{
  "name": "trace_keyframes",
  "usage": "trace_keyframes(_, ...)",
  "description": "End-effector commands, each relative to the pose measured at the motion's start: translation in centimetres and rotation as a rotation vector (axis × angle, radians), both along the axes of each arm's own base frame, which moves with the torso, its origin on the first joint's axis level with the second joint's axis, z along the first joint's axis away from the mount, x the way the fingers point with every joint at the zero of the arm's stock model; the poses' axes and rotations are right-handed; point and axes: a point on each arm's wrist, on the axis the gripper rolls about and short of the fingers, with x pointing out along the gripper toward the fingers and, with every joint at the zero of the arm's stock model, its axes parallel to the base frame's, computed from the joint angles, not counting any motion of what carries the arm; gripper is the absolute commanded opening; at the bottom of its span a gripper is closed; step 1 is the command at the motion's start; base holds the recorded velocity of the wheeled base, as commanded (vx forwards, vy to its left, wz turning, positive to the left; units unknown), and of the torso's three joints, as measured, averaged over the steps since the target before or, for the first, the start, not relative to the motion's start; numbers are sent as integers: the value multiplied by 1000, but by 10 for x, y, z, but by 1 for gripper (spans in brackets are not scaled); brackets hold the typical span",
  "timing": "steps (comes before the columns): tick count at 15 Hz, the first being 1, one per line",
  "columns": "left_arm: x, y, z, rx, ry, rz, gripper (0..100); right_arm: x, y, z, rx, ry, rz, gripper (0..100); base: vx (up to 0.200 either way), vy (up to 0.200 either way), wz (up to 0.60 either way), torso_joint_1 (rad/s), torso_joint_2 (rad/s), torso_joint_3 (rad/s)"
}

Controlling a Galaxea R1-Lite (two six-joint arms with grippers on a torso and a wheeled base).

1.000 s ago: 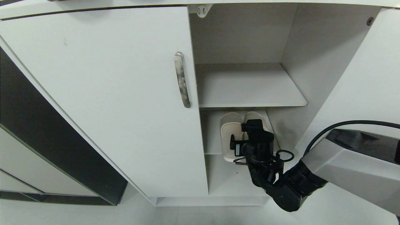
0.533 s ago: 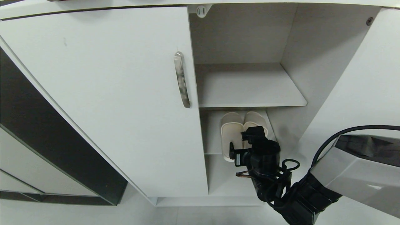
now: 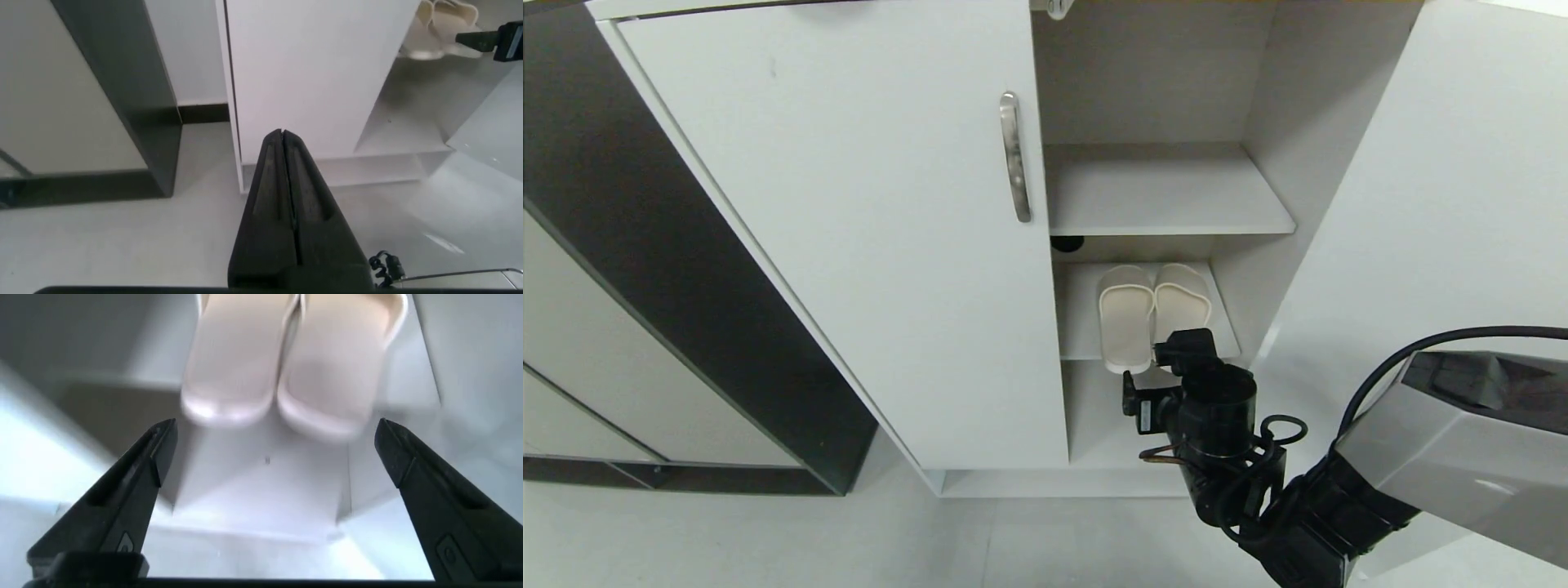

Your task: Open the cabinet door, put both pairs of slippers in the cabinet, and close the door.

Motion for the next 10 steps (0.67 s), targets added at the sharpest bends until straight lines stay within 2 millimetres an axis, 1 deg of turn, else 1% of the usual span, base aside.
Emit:
trace_keyframes(1,0,0,0,0,2,0,0,0,0,0,0,1,-1,100,0,0,0,0,0,0)
trace_keyframes(10,0,0,0,-9,2,2,0,-1,-2,0,5,-10,-2,100,0,0,0,0,0,0)
